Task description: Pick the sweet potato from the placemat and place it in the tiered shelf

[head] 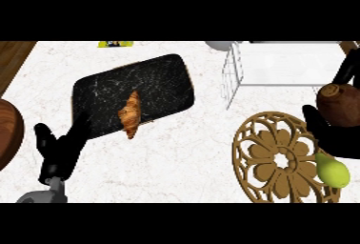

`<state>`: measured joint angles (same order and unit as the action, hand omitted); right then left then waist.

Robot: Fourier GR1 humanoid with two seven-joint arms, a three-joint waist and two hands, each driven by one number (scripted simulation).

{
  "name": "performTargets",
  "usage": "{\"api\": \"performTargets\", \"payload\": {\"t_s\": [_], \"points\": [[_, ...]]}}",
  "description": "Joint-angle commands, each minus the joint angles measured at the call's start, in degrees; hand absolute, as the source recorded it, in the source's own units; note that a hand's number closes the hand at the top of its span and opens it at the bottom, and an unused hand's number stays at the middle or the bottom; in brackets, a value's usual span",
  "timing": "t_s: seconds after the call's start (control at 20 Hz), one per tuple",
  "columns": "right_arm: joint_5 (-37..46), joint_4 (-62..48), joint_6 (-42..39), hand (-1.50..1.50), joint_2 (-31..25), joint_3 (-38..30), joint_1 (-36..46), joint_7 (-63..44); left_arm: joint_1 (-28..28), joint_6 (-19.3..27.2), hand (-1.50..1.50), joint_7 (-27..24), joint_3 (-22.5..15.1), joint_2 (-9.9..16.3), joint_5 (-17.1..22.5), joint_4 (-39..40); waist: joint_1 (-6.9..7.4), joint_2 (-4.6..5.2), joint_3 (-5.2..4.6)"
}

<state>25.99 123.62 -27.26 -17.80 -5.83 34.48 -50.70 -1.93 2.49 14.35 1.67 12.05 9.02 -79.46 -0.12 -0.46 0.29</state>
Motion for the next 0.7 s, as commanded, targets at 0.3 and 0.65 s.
{"api": "performTargets", "payload": {"t_s": [0.3, 0.65], "points": [[-8.5, -18.4, -3.5, 1.50, -11.1, -12.4, 19.3, -2.8, -1.9, -0.8, 0.00, -0.1, 0.2, -1.3, -0.5, 5.3, 0.29, 0.47, -0.36], [-2.1, -36.1, 2.3, 1.50, -13.7, -10.4, 24.1, 9.4, -1.2, -2.1, 0.00, 6.6, 0.8, 0.8, 1.0, -1.8, 0.99, 0.55, -0.30]]}}
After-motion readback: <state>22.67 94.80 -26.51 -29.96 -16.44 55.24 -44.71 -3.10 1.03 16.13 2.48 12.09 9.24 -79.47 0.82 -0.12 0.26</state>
